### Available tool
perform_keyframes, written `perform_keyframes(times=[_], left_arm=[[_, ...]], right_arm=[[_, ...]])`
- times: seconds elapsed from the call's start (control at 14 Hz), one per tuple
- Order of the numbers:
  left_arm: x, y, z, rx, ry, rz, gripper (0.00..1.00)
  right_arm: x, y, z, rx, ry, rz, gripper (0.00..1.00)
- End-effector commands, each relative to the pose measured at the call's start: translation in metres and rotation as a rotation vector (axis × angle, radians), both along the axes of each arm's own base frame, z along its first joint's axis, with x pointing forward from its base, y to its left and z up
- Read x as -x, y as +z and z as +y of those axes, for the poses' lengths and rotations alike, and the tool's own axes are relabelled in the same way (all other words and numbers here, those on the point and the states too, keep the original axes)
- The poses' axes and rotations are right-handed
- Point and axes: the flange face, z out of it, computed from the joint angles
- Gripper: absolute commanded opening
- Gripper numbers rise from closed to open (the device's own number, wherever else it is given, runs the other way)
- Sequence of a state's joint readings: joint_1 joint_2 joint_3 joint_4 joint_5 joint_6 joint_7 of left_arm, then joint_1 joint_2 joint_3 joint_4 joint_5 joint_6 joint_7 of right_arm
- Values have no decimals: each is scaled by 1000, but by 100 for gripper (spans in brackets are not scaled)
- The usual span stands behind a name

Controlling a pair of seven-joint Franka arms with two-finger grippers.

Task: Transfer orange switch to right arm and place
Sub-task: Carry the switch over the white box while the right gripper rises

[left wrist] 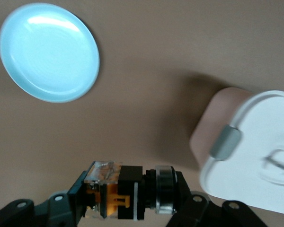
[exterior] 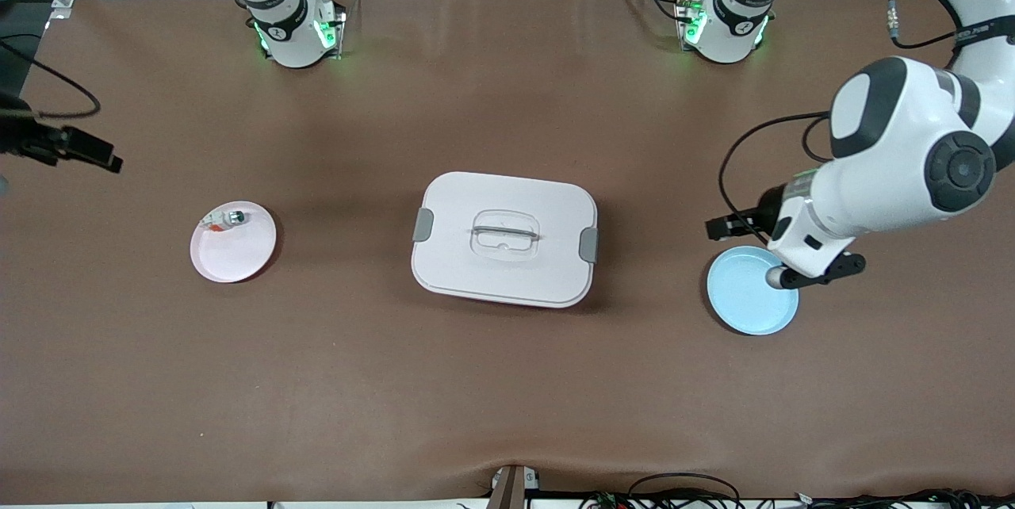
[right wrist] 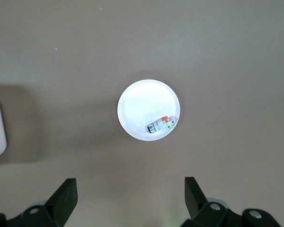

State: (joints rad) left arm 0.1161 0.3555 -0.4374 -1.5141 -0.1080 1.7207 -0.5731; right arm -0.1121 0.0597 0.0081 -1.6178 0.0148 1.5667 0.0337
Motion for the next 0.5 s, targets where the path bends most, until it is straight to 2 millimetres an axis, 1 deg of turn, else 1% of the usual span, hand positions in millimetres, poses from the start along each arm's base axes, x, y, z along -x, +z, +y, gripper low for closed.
perform_keyframes(times=[0.0, 0.07, 0.14, 0.21, 0.28, 0.43], left_arm=[[14, 19, -50, 27, 133, 59, 12], [20, 20, -67, 22, 190, 81, 12], [27, 18, -90, 14, 238, 103, 12], [32, 19, -111, 10, 282, 114, 12], [36, 21, -129, 6, 319, 127, 12], [42, 23, -164, 3, 400, 158, 12]], right_arm=[[-7, 1, -5, -3, -3, 5, 100], [-9, -5, -4, 1, 0, 17, 100], [-10, -5, -3, 6, 2, 14, 100], [-13, -17, -5, 5, 0, 42, 100], [-16, -24, -5, 4, 0, 54, 100], [-15, -27, -4, -10, -2, 57, 100]])
